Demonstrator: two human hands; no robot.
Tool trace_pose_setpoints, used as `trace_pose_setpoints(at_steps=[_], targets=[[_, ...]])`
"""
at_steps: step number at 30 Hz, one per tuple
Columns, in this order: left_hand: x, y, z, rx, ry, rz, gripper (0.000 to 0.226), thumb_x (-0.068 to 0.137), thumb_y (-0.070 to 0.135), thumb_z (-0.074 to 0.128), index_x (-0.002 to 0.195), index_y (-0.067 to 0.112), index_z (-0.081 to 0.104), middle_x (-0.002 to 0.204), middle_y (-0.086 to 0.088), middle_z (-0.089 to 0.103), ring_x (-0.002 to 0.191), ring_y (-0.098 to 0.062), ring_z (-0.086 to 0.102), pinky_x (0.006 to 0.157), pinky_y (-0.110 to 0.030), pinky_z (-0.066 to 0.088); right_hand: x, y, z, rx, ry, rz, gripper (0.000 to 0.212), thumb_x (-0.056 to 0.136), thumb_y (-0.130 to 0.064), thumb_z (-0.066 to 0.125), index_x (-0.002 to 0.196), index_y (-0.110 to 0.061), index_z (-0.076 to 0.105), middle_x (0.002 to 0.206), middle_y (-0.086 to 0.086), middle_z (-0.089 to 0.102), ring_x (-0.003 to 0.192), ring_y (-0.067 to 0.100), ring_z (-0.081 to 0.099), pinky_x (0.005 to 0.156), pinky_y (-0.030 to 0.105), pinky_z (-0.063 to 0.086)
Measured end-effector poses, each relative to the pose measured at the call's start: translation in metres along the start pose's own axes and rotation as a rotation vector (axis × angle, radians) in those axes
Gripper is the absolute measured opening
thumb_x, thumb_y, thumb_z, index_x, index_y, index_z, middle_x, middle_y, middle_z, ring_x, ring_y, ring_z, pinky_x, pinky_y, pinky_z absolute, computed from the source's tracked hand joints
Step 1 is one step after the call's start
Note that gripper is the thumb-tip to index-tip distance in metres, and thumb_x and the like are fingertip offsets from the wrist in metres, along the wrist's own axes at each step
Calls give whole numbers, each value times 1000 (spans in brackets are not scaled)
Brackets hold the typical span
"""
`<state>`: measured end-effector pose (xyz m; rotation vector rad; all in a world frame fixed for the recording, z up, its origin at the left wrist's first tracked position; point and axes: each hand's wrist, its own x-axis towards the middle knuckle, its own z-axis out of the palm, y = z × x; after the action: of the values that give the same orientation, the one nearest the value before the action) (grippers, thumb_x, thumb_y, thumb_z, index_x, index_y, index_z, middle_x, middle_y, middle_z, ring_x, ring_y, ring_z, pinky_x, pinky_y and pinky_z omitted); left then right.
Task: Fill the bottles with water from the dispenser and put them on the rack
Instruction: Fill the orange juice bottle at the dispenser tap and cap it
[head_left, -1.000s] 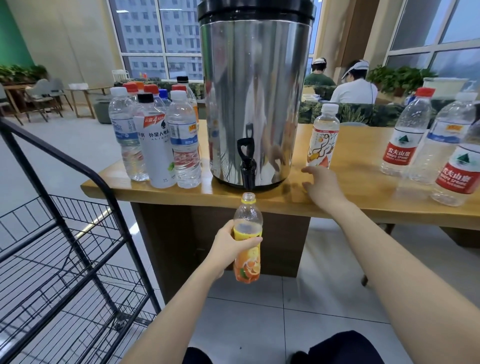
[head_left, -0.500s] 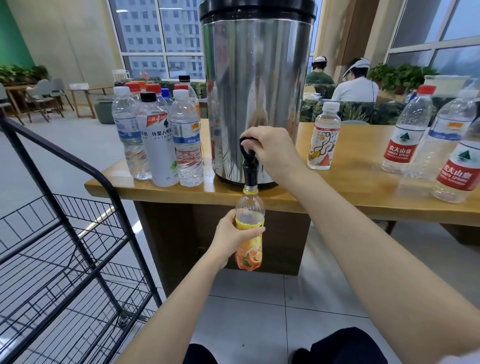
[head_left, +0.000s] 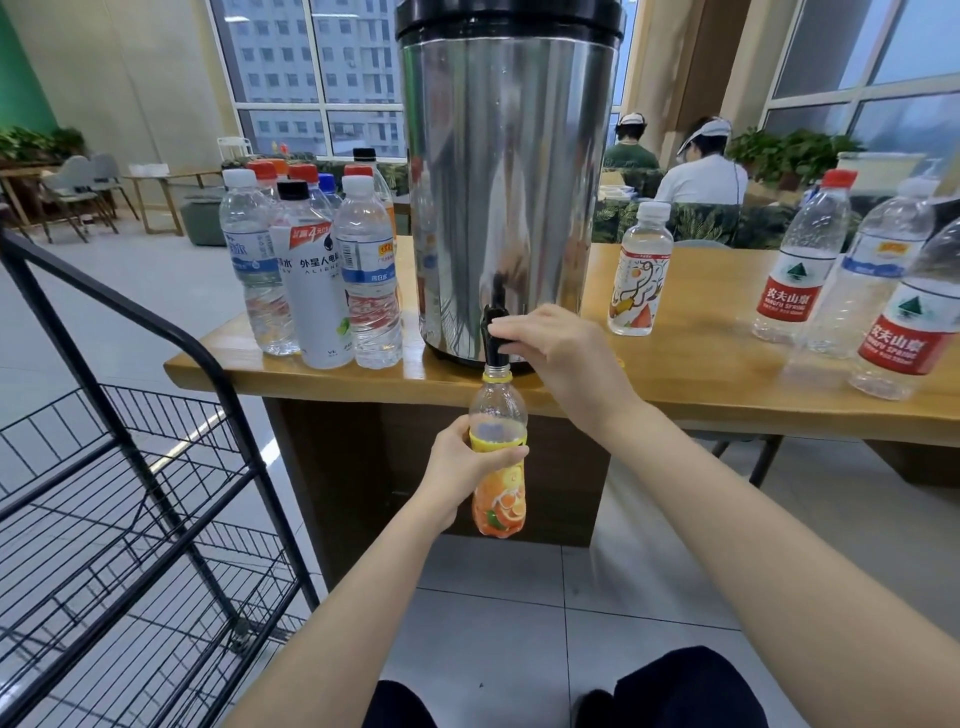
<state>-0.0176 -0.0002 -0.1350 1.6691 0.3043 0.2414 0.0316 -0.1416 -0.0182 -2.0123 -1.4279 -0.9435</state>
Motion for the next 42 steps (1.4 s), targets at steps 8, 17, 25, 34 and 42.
trace_pose_setpoints(at_steps=[8,17,25,34,42], targets=[[0,2,2,13,21,-8,59,71,24,87,122,19,60,112,1,68,106,-15,64,88,-33,53,5,-4,0,71,33,110,17,85,-11,70,99,-4,74,105,11,69,100,25,64,84,34,54],[0,2,-1,39,63,-1,60,70,21,87,123,21,58,113,4,66,105,-13,62,79,-25,49,-3,16,2,230,80,168,19,86,-5,69,104,-4,73,115,13,69,107,22,66,92,38,54],[3,2,0,47,82,-5,61,70,20,87,124,19,57,114,3,65,108,-15,61,90,-33,50,-5,15,3,197,118,214,19,86,-12,70,104,-13,75,114,3,71,103,15,68,82,37,57],[2,4,4,47,96,-13,62,71,19,86,126,18,57,117,1,65,110,-17,60,89,-32,49,-6,14,4,209,131,233,20,85,-14,71,105,-14,75,114,3,71,97,14,70,80,37,58],[3,5,5,53,104,-19,63,72,20,86,126,18,56,118,0,64,110,-18,60,89,-33,50,-6,14,5,232,137,252,20,85,-16,71,105,-15,75,115,3,70,97,14,69,81,38,58]])
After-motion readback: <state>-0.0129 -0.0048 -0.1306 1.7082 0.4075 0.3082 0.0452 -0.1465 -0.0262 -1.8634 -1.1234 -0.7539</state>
